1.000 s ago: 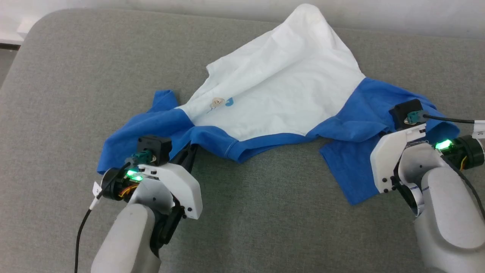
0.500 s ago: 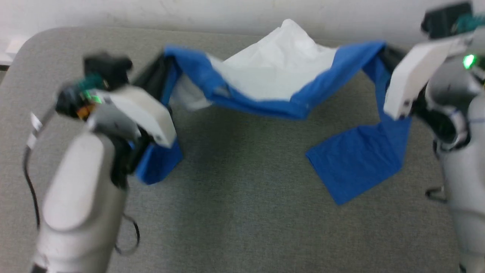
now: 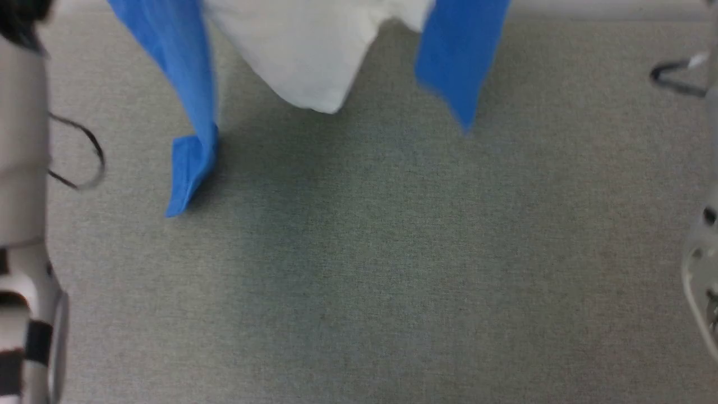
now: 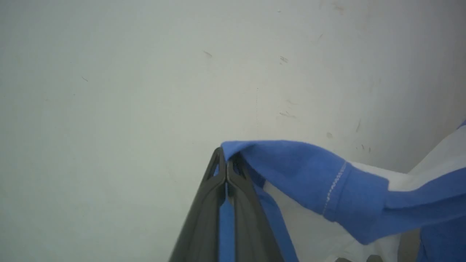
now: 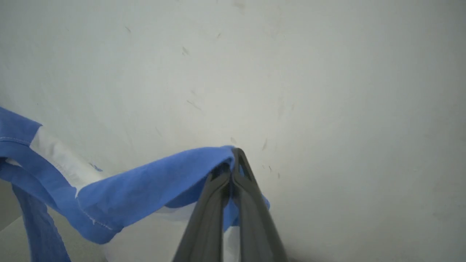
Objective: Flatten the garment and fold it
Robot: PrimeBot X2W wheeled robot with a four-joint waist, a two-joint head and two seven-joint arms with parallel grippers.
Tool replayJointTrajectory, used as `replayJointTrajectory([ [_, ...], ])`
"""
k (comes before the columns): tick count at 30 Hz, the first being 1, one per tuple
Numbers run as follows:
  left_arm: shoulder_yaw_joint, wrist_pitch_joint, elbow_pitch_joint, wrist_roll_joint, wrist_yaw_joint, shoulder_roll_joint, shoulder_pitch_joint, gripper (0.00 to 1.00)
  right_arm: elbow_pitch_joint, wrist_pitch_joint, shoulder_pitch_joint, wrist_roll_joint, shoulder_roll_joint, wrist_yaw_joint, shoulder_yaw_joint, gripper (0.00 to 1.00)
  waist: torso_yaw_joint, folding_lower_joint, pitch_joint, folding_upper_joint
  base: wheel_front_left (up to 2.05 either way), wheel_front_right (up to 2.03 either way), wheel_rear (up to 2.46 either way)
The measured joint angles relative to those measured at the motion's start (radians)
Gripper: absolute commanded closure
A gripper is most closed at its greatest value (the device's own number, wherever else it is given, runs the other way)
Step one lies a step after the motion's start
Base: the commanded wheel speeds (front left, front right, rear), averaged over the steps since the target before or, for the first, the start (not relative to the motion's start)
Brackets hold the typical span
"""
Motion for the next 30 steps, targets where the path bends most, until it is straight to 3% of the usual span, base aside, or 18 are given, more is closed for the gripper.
replayJointTrajectory([
  [9,0.009,-0.113,0.127,0.082,0.063,0.05,-0.233,1.0,0.166,-0.259,-0.266,-0.102,0.03,0.0,-0.061,1.0,-0.035,0.0,0.073,0.0,0.0,0.0,0.0],
  [14,0.011,-0.186,0.162,0.094,0.087,0.056,-0.268,1.0,0.238,-0.301,-0.311,-0.111,0.031,0.0,-0.066,1.0,-0.044,0.0,0.102,0.0,0.0,0.0,0.0],
  [18,-0.002,-0.2,0.201,0.088,0.071,0.05,-0.267,1.0,0.269,-0.302,-0.311,-0.073,0.031,0.0,-0.033,1.0,-0.039,0.0001,0.116,0.0,0.0,0.0,0.0],
  [23,-0.037,-0.213,0.231,0.077,0.035,0.033,-0.23,1.0,0.263,-0.285,-0.246,0.033,0.0,0.0,0.064,1.0,-0.024,0.0,0.112,0.0,0.0,0.0,0.0],
  [30,-0.055,-0.217,0.224,0.038,0.014,0.032,-0.049,1.0,0.125,-0.276,0.04,0.254,-0.101,0.0,0.193,1.0,-0.013,-0.0002,0.051,0.0,0.0,0.0,0.0],
])
